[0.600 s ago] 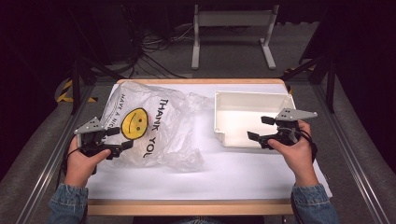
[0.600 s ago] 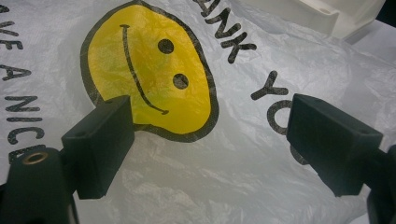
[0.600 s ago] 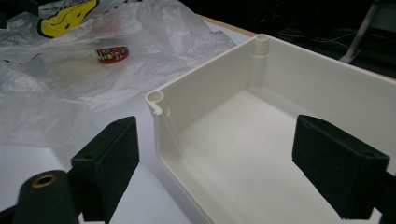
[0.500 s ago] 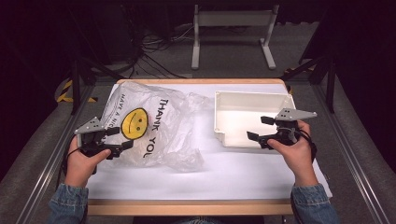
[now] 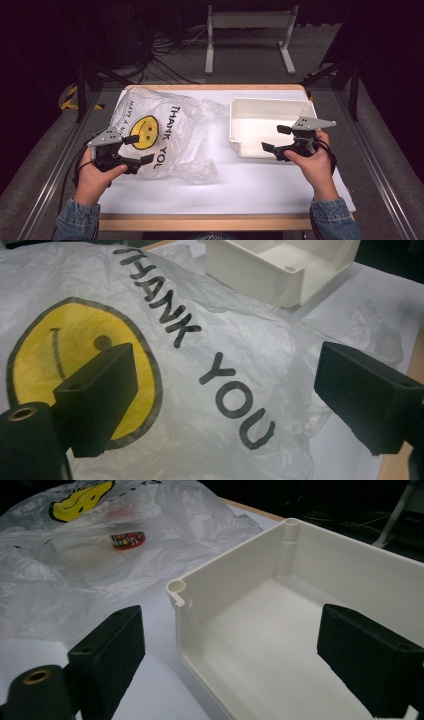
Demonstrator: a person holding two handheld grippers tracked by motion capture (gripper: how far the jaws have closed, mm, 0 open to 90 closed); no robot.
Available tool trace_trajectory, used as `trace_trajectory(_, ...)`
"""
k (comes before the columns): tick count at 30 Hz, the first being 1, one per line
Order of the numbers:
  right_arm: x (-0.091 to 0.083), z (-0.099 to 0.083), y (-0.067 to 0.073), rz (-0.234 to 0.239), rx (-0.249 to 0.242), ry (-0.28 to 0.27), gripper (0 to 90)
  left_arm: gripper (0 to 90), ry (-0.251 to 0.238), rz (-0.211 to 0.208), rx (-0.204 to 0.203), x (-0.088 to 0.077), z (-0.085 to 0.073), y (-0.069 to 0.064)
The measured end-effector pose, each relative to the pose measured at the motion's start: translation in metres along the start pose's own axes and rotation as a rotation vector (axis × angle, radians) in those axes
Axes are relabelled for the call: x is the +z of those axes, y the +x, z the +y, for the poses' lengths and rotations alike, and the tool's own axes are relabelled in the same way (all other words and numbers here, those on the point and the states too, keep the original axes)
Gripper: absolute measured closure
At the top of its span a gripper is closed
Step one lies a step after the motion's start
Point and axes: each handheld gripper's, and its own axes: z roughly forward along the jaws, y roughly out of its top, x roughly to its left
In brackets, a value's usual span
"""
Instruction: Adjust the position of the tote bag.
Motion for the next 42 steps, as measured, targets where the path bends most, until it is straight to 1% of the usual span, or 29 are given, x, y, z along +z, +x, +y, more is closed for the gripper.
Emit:
trace_trajectory(2,0.001,0.0,0.001,0.006,0.0,-0.001,11.5,10.7,-0.001,-0.018,0.007,0.003,0.001,-0.004)
trace_trajectory(4,0.002,0.0,0.001,0.009,0.002,0.001,11.1,9.7,0.014,-0.031,0.027,0.007,0.003,-0.009)
trace_trajectory(7,0.003,-0.001,0.002,0.024,0.009,0.008,10.5,8.2,0.035,-0.062,0.071,0.013,0.005,-0.017)
trace_trajectory(8,0.004,-0.001,0.002,0.03,0.013,0.01,10.6,7.2,0.038,-0.072,0.069,0.015,0.006,-0.02)
trace_trajectory(10,0.005,-0.002,0.002,0.033,0.015,0.014,10.6,5.8,0.039,-0.085,0.082,0.019,0.007,-0.025)
trace_trajectory(12,0.006,-0.002,0.003,0.039,0.014,0.016,10.6,4.7,0.051,-0.106,0.099,0.023,0.008,-0.029)
trace_trajectory(13,0.007,-0.002,0.003,0.041,0.015,0.017,10.6,4.0,0.067,-0.119,0.114,0.027,0.007,-0.033)
trace_trajectory(16,0.009,-0.002,0.004,0.052,0.016,0.02,10.3,3.0,0.097,-0.125,0.131,0.034,0.006,-0.037)
trace_trajectory(19,0.01,-0.002,0.005,0.057,0.014,0.02,10.2,2.5,0.148,-0.135,0.166,0.04,0.004,-0.04)
trace_trajectory(21,0.01,-0.002,0.005,0.06,0.016,0.02,10.3,2.7,0.162,-0.133,0.179,0.042,0.003,-0.04)
trace_trajectory(23,0.01,-0.002,0.005,0.061,0.016,0.019,10.3,3.1,0.167,-0.136,0.182,0.043,0.002,-0.04)
trace_trajectory(24,0.01,-0.002,0.005,0.062,0.016,0.019,10.2,3.1,0.182,-0.134,0.193,0.046,0.001,-0.04)
trace_trajectory(25,0.01,-0.002,0.005,0.062,0.016,0.019,10.2,3.1,0.182,-0.134,0.193,0.046,0.001,-0.04)
trace_trajectory(29,0.011,-0.002,0.006,0.065,0.02,0.021,9.9,3.1,0.226,-0.088,0.22,0.054,-0.005,-0.036)
trace_trajectory(32,0.012,-0.003,0.006,0.064,0.018,0.022,9.2,3.1,0.225,-0.077,0.225,0.059,-0.01,-0.031)
trace_trajectory(34,0.013,-0.003,0.007,0.065,0.019,0.023,9.1,2.9,0.226,-0.062,0.227,0.062,-0.012,-0.028)
trace_trajectory(38,0.014,-0.003,0.006,0.063,0.022,0.024,8.7,2.7,0.232,-0.017,0.234,0.066,-0.017,-0.022)
trace_trajectory(42,0.015,-0.004,0.007,0.063,0.024,0.024,7.9,2.7,0.24,0.013,0.226,0.07,-0.022,-0.015)
